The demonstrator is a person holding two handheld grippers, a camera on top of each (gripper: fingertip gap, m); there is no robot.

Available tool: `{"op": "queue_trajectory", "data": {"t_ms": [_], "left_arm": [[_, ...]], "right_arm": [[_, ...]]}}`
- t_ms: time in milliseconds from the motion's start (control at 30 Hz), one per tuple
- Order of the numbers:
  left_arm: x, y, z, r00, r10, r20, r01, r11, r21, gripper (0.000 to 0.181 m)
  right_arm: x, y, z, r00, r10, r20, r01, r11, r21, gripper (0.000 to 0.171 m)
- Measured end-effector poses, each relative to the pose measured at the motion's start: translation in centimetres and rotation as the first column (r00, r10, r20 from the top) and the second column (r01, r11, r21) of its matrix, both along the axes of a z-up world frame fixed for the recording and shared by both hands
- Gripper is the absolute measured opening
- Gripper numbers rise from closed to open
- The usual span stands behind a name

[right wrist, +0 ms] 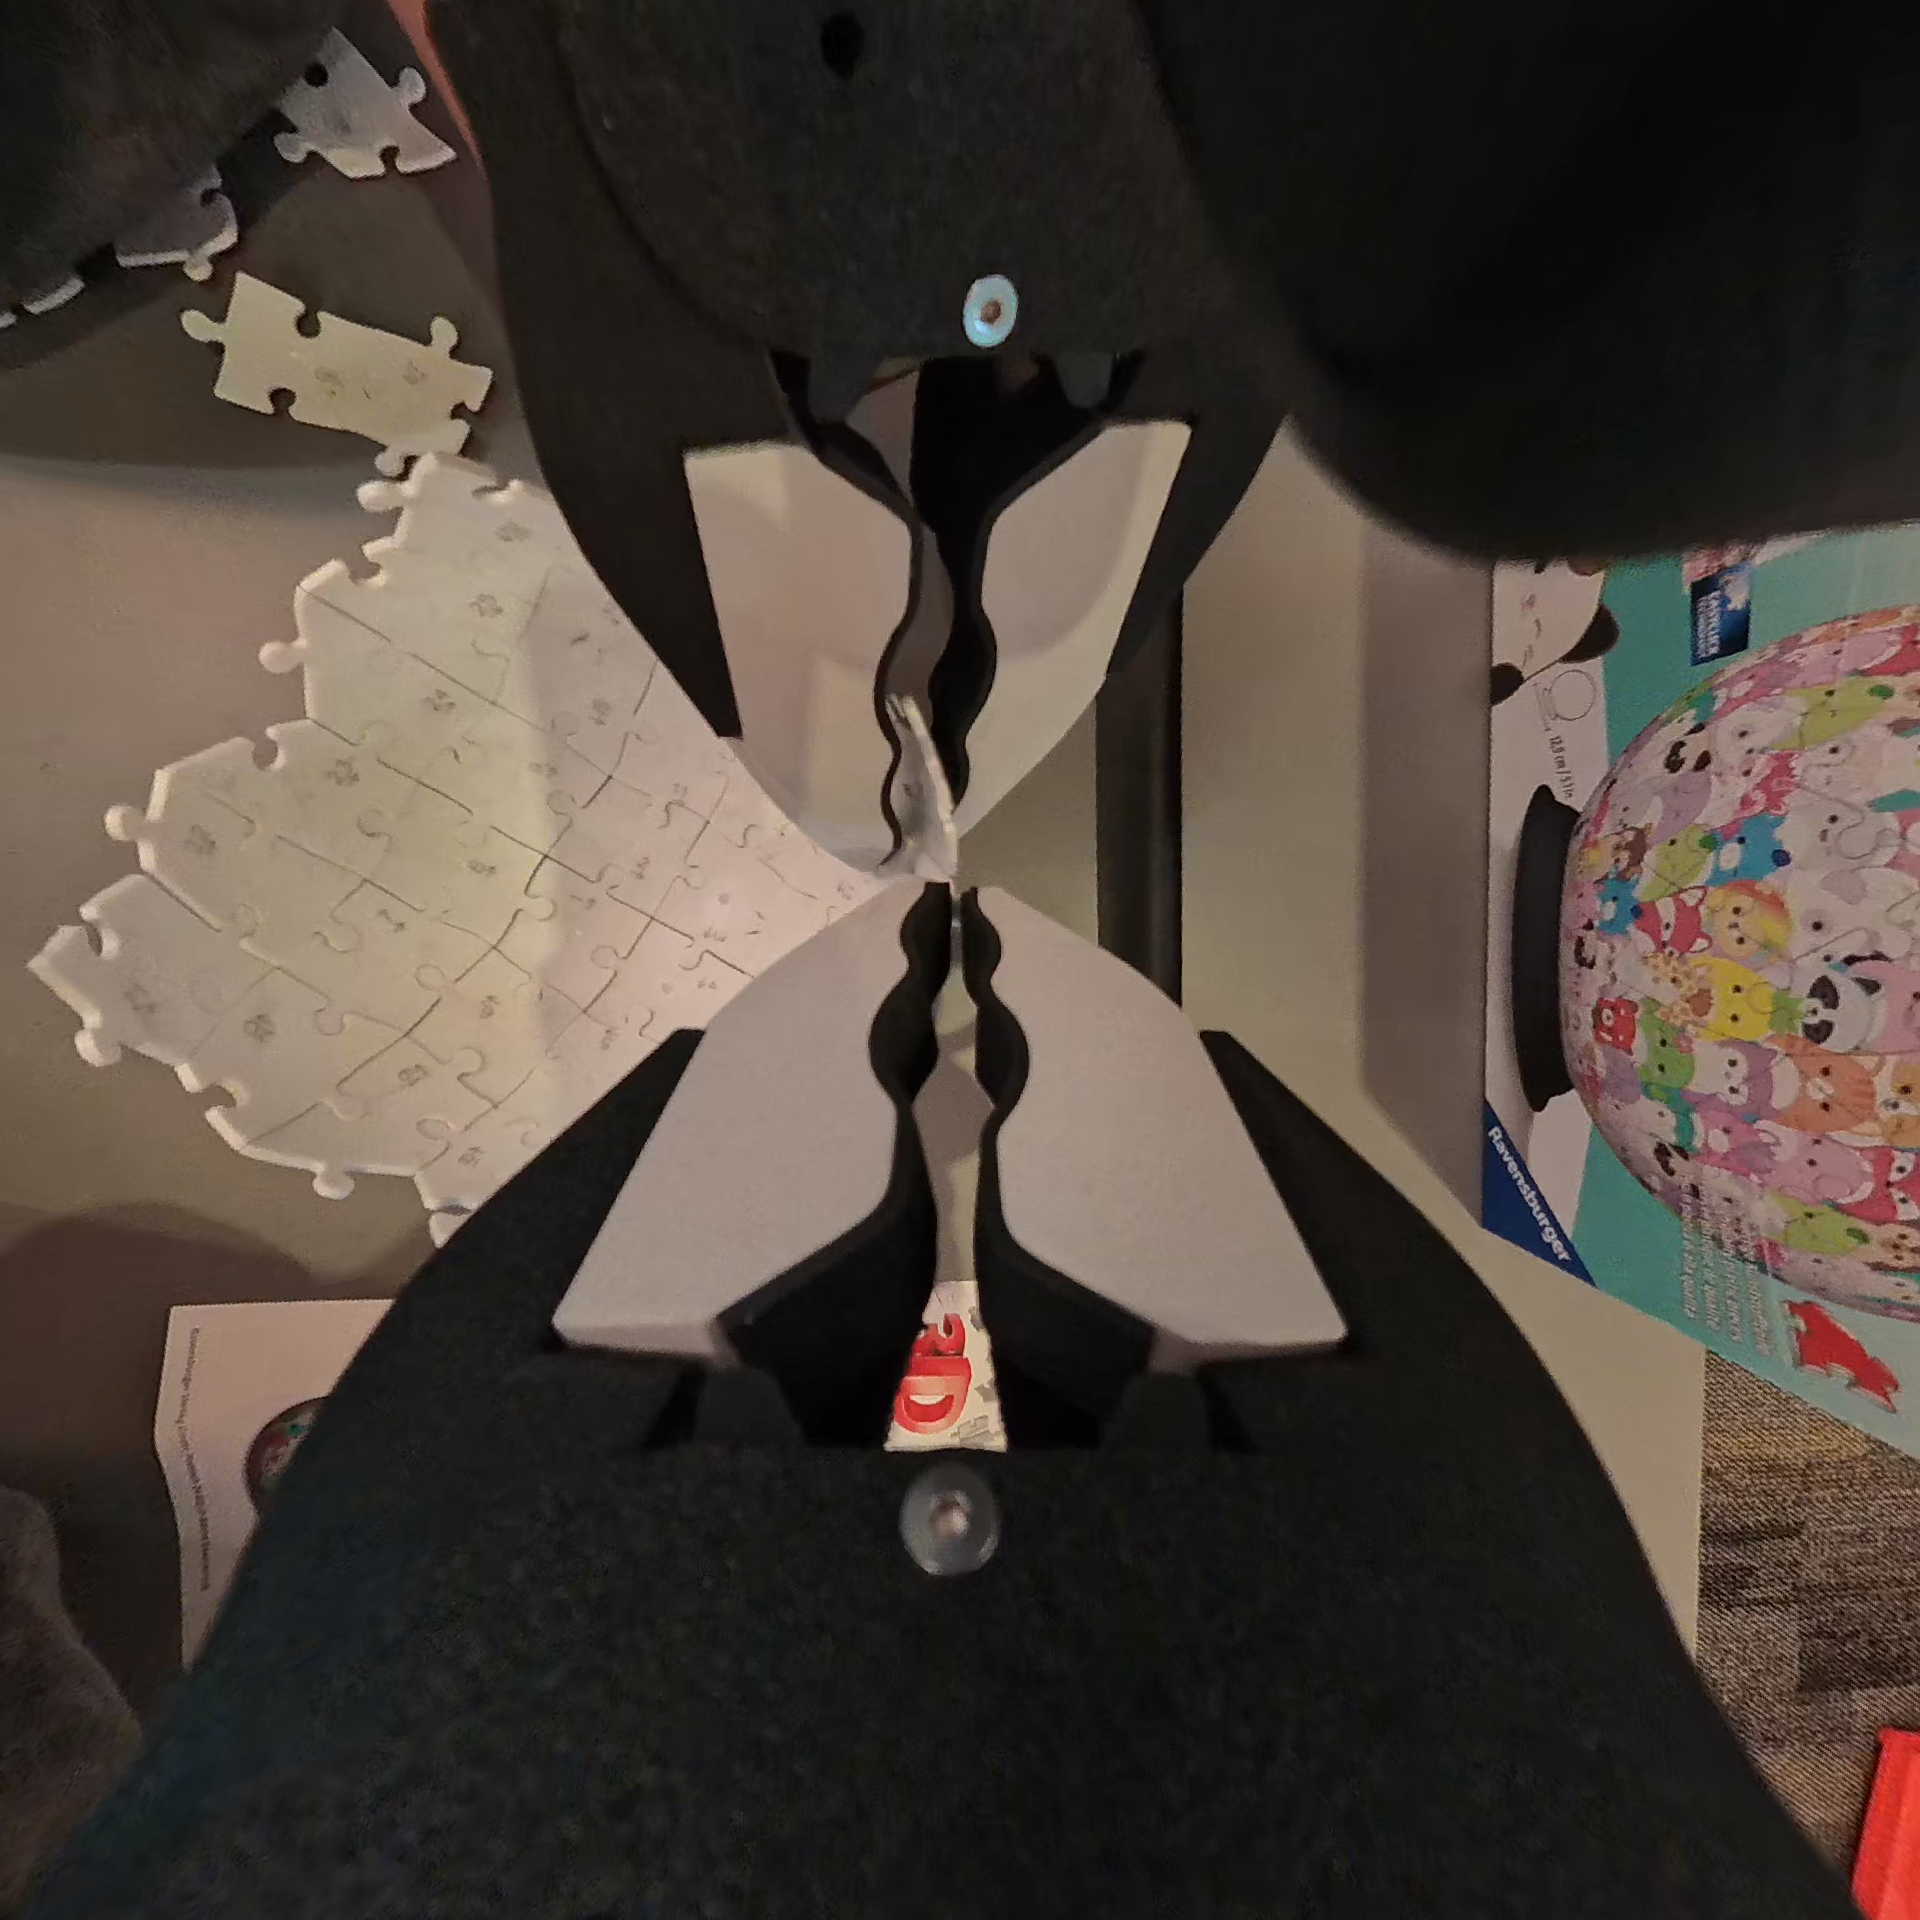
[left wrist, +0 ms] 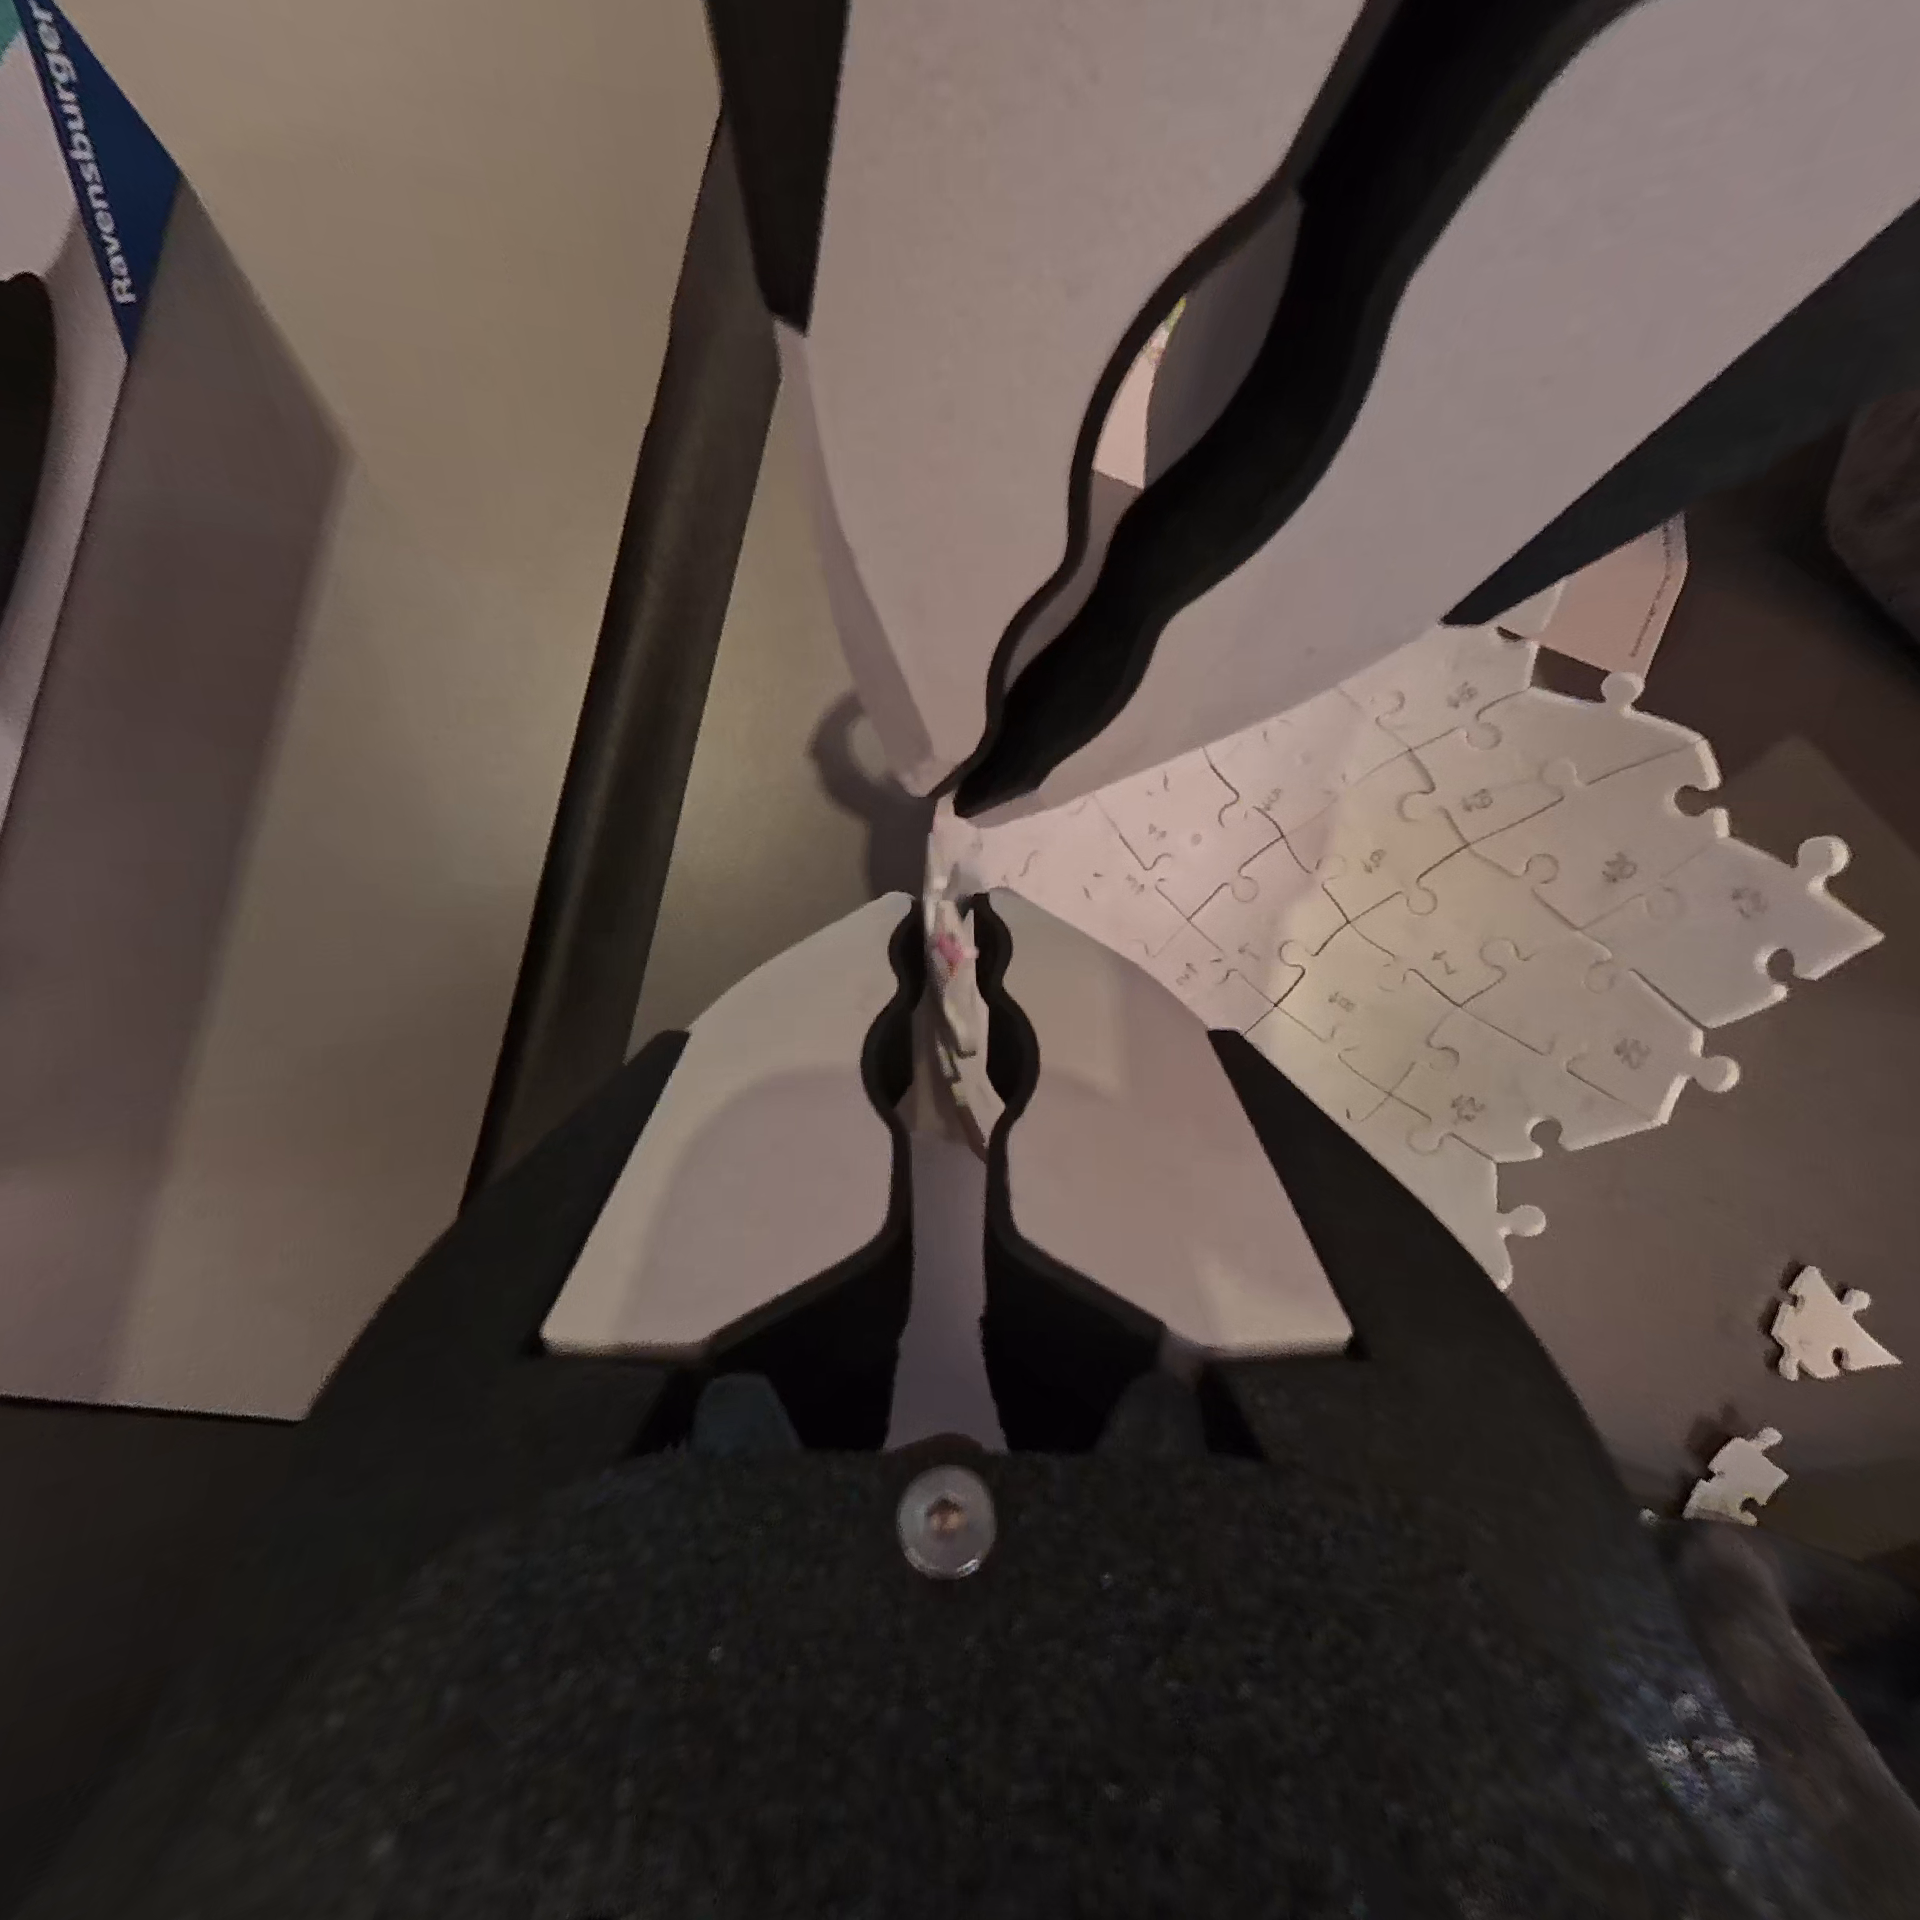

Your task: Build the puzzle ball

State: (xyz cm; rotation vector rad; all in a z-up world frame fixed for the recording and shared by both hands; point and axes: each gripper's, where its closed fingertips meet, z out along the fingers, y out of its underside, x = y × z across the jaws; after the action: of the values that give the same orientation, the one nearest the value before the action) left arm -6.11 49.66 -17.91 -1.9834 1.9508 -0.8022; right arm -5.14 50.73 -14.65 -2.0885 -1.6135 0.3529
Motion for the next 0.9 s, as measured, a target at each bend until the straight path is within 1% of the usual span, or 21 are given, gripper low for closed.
{"op": "queue_trajectory", "data": {"t_ms": [300, 667, 767, 833, 900], "left_arm": [[0.1, -0.1, 0.1, 1.000, 0.010, -0.002, -0.010, 0.999, -0.034, 0.005], [0.2, -0.2, 0.2, 1.000, 0.010, -0.007, -0.010, 0.999, -0.033, 0.005], [0.2, -0.2, 0.1, 1.000, 0.010, -0.008, -0.010, 0.999, -0.032, 0.005], [0.1, -0.2, 0.1, 1.000, 0.010, -0.009, -0.010, 1.000, -0.030, 0.005], [0.1, -0.1, 0.2, 1.000, 0.010, -0.006, -0.010, 1.000, -0.027, 0.004]], "right_arm": [[0.0, -0.2, 0.1, 1.000, 0.002, -0.029, -0.002, 1.000, 0.005, 0.002], [0.1, -0.4, 0.3, 0.998, 0.005, -0.068, -0.003, 0.999, 0.033, 0.003], [0.1, -0.6, 1.2, 0.989, -0.015, -0.144, 0.020, 0.999, 0.032, 0.019], [0.4, -1.1, 1.8, 0.975, -0.041, -0.219, 0.039, 0.999, -0.014, 0.022], [0.9, -1.7, 1.3, 0.967, -0.074, -0.244, 0.051, 0.994, -0.098, 0.025]]}}
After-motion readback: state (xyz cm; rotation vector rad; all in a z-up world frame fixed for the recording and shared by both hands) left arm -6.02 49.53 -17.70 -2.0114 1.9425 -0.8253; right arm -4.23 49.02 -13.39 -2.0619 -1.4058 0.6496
